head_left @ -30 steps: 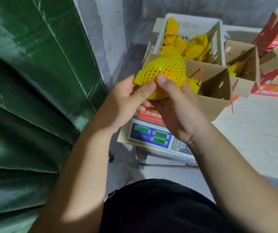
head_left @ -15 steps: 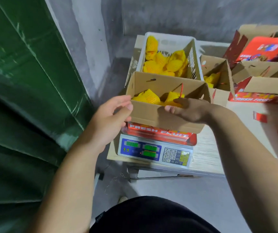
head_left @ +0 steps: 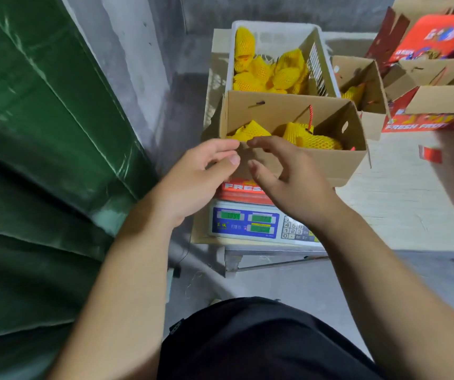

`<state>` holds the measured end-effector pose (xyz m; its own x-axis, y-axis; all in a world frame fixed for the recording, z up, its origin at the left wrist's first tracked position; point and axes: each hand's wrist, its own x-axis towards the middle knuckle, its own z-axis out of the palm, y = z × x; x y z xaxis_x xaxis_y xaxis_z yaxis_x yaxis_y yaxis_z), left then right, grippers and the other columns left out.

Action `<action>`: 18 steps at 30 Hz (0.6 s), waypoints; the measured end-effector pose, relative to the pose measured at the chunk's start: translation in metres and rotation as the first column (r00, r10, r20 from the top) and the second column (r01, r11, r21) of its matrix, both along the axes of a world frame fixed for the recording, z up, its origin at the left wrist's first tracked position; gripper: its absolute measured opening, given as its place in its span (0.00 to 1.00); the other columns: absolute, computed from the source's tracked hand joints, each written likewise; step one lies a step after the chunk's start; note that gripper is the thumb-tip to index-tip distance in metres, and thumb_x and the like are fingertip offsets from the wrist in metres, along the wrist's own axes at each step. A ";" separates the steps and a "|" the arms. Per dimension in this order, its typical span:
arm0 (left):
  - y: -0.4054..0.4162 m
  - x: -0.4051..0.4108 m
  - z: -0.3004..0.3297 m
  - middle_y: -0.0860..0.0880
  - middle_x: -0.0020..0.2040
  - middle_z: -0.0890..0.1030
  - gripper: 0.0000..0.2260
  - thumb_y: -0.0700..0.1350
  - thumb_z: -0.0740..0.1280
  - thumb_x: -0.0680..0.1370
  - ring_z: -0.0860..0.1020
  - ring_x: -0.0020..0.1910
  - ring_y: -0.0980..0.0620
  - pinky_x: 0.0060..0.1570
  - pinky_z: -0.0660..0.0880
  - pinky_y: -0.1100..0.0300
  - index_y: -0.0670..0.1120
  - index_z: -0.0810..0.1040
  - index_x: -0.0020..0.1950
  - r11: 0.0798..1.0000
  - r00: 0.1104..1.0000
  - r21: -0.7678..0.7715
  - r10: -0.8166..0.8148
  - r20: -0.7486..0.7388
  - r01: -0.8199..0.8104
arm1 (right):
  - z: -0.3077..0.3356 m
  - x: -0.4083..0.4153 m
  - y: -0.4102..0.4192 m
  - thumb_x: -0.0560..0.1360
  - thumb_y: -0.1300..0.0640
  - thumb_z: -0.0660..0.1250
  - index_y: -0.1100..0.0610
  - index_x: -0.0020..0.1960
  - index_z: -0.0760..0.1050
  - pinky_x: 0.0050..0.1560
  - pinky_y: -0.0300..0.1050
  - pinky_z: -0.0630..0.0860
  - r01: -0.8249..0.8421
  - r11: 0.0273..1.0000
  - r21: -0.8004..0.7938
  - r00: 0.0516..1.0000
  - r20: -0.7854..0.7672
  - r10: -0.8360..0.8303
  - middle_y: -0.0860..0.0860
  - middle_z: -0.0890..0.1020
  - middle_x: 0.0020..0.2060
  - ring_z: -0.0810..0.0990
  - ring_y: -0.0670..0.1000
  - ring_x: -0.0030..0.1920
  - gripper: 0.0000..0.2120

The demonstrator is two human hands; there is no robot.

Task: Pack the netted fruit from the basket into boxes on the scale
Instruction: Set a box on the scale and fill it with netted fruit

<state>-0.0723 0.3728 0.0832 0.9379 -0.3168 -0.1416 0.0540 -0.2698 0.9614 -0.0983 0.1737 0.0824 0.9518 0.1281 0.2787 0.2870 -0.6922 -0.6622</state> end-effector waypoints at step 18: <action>0.028 0.011 0.004 0.59 0.58 0.86 0.11 0.49 0.66 0.86 0.84 0.53 0.60 0.50 0.79 0.67 0.62 0.80 0.64 0.990 0.992 -0.063 -0.125 -0.014 0.123 | -0.005 -0.002 0.029 0.83 0.54 0.66 0.52 0.70 0.77 0.62 0.49 0.79 0.086 0.996 0.004 0.994 -0.063 -0.086 0.45 0.83 0.62 0.79 0.44 0.60 0.16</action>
